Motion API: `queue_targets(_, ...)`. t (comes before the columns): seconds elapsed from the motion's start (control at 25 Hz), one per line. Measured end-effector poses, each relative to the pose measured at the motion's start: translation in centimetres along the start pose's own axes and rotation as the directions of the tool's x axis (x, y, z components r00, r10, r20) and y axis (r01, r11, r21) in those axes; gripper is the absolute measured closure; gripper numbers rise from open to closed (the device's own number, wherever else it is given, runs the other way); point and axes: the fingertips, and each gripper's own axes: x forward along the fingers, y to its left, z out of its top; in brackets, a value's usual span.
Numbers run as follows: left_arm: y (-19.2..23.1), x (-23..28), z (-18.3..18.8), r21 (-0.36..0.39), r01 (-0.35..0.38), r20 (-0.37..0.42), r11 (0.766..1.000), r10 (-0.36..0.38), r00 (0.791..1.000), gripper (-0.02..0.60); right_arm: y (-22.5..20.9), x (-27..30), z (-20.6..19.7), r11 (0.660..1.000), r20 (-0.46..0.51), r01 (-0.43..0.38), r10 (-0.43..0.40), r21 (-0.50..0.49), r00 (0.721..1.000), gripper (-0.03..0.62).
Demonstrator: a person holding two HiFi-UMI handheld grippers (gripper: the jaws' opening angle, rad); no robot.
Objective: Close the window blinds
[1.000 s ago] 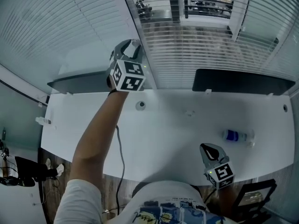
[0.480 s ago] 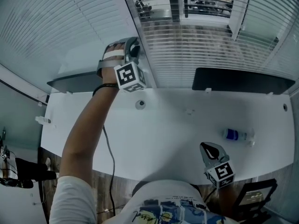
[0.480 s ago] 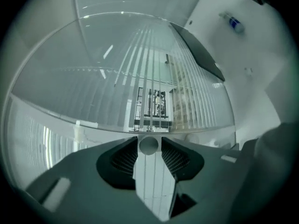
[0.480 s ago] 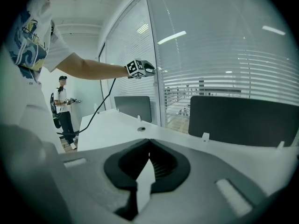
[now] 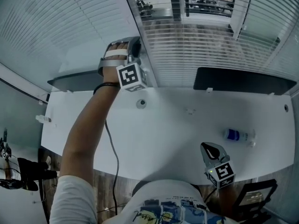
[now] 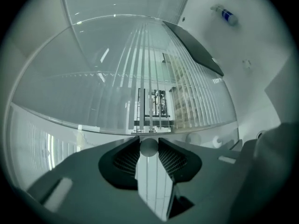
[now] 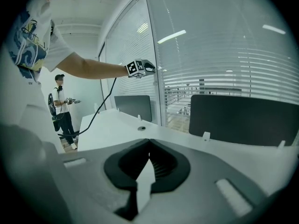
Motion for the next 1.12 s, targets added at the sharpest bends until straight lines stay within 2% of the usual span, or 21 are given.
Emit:
queue_targets(0.12,0.6,-0.1,-0.3,-0.170,-0.001,0.005,0.985,0.002,1.000,0.457,0.2,0.1,0.1,1.000,-0.001,-0.001,0.001,0.001,1.000,0.591)
queue_targets(0.24,1.1,-0.3,-0.5,-0.350,-0.014,-0.009,0.937,0.012,1.000,0.457,0.2,0.1,0.3,1.000,0.004,-0.003,0.003,-0.006,1.000,0.591)
queue_targets(0.32,1.4,-0.4,-0.8,-0.466,-0.022,-0.011,0.885,0.019,1.000,0.457,0.3,0.1,0.3,1.000,0.001,-0.003,0.003,-0.004,1.000,0.591)
queue_targets(0.44,1.8,-0.4,-1.1,-0.628,-0.027,-0.011,0.778,0.026,1.000,0.457,0.3,0.2,0.3,1.000,-0.002,-0.003,0.003,-0.002,1.000,0.591)
queue_targets(0.6,2.1,-0.7,-1.4,-0.802,-0.024,-0.005,0.597,0.034,0.999,0.457,0.3,0.1,0.1,1.000,-0.002,-0.005,0.005,-0.002,1.000,0.591)
queue_targets(0.8,2.7,-0.9,-2.0,-0.932,0.003,0.019,0.362,0.041,0.999,0.457,0.5,0.1,0.4,1.000,0.002,-0.012,0.012,-0.004,1.000,0.591)
queue_targets(0.88,2.7,-0.9,-2.3,-0.968,0.021,0.033,0.250,0.046,0.998,0.457,0.5,0.1,0.2,1.000,-0.004,-0.013,0.013,-0.001,1.000,0.591)
queue_targets(1.0,2.6,-0.9,-2.5,-0.997,0.059,0.061,0.051,0.048,0.997,0.457,0.6,0.1,0.0,1.000,-0.014,-0.013,0.014,0.004,1.000,0.591)
queue_targets(1.04,2.6,-1.0,-2.6,-0.998,0.068,0.068,-0.009,0.051,0.996,0.457,0.6,0.1,-0.1,1.000,-0.017,-0.014,0.014,0.005,1.000,0.591)
queue_targets(1.12,2.4,-1.0,-2.8,-0.991,0.087,0.082,-0.106,0.057,0.995,0.457,0.5,0.1,0.0,1.000,-0.016,-0.014,0.014,0.002,1.000,0.591)
